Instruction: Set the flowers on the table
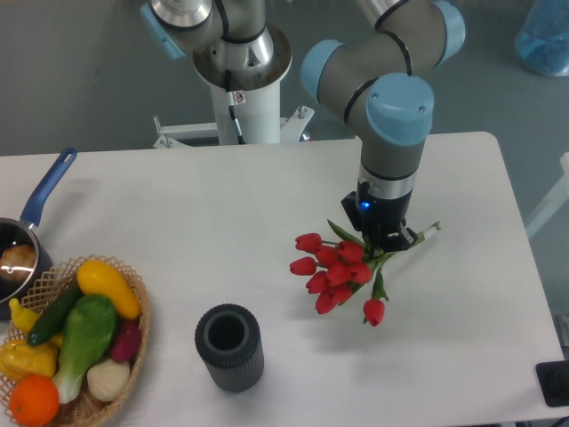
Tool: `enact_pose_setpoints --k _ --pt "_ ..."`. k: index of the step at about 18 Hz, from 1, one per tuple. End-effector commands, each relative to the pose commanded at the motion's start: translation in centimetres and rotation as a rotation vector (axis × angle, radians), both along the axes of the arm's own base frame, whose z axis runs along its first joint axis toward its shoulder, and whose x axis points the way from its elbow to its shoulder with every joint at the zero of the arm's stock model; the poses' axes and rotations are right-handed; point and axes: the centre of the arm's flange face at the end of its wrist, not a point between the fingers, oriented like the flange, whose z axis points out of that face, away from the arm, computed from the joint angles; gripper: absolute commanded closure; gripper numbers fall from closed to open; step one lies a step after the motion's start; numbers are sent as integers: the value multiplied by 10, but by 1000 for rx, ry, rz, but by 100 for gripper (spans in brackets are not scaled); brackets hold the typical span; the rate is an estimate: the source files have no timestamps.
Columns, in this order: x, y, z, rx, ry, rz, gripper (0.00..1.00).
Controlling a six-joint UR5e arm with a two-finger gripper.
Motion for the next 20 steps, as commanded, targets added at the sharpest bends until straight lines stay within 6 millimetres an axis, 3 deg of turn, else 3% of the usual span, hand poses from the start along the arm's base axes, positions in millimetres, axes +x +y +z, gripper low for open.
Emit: enact_pose_setpoints --k 2,3,4,5,12,20 --pt "5 6 2 8 1 -2 58" --pt "5 6 2 8 0 2 41" --pt "6 7 0 9 -1 2 9" --pt "7 7 0 15 1 6 0" --pt "-1 3 5 85 -25 77 0" --pt "-34 -29 7 111 -2 95 0"
